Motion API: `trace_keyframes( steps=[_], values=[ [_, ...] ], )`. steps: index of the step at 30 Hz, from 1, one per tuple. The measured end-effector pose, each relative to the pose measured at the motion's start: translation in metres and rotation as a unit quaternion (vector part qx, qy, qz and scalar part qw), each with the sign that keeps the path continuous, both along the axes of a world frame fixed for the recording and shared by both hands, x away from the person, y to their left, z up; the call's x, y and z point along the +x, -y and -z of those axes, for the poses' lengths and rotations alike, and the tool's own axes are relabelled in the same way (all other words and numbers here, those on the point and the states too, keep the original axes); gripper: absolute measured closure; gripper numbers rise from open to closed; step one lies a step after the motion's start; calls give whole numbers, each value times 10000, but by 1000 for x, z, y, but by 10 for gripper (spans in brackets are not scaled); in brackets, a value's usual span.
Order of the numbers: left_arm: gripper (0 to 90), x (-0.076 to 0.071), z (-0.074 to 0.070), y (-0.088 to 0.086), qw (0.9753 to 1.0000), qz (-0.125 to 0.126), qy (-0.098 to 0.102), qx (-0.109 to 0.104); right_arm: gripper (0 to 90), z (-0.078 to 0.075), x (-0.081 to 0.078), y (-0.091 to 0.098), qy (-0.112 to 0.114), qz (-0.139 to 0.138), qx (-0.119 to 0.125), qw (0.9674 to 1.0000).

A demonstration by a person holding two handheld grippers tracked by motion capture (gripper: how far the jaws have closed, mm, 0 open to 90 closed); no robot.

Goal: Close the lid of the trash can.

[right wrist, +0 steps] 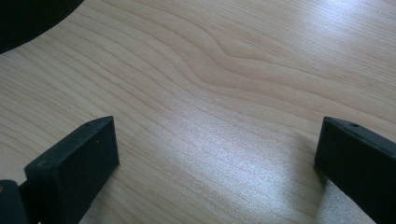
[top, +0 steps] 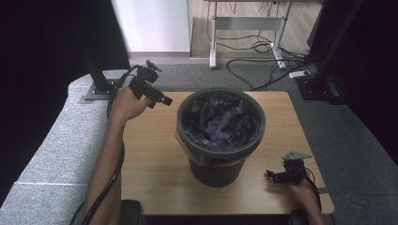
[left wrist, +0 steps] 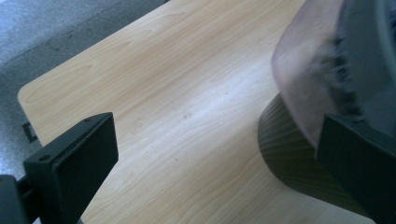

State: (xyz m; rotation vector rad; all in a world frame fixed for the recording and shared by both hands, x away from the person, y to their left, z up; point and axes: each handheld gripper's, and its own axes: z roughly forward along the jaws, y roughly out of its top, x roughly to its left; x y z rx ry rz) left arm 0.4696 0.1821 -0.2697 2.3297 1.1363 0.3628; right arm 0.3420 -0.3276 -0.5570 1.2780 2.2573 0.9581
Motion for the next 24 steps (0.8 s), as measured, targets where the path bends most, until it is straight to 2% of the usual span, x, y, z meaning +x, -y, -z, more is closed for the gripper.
trace_keyframes(
  steps=[13,24],
  values=[
    [0,-9,44,-26,9992,-83,327,-198,0,0,0,0,-1,1,-2,10000],
    [0,-24,88,-44,9976,-134,589,-350,0,0,0,0,-1,12,-12,10000]
  ],
)
